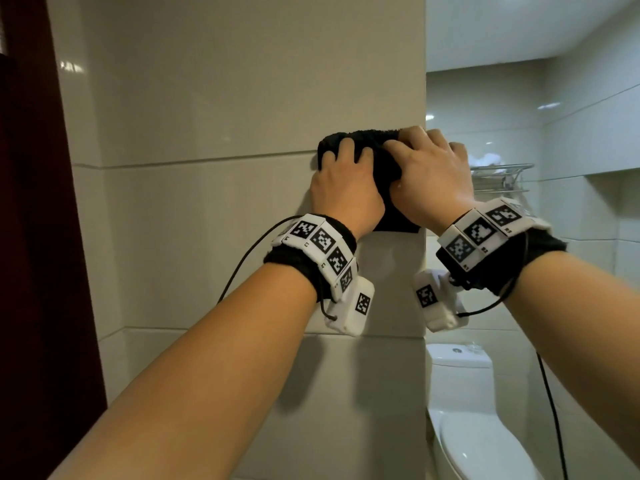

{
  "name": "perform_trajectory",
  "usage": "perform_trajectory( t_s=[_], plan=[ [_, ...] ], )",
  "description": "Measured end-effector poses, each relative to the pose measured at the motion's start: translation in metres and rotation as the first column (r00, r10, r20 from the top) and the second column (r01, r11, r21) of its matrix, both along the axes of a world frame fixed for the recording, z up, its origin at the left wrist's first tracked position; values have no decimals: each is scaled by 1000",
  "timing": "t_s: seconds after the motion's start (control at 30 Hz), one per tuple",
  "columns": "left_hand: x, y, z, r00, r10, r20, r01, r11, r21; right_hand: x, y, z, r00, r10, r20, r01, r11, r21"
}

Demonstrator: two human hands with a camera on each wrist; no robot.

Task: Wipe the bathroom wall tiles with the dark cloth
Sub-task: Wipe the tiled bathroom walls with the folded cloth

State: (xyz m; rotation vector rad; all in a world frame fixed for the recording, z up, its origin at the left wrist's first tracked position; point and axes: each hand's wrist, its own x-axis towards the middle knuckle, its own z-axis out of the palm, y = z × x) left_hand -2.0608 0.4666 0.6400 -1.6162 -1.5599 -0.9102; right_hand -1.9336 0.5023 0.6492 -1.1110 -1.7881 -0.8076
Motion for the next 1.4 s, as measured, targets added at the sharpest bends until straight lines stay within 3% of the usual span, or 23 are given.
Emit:
perform_trajectory(
  t_s=[0.3, 0.57, 1.0, 1.4],
  plan=[
    [-4, 12, -41, 991, 24, -131, -20, 999, 30, 2, 0, -42, 999, -52, 10, 52, 998, 39],
    [-21, 16, -60, 980, 60, -187, -48, 996, 71, -15, 12, -70, 1000, 15, 1, -15, 999, 44],
    [-80, 14, -63, 965, 195, -175, -202, 979, -18, -65, 28, -75, 995, 15, 94, -21, 997, 68],
    [-160, 7, -80, 976, 200, -84, -205, 977, -55, -145, 23, -83, 986, 102, 130, -115, 988, 101]
  ],
)
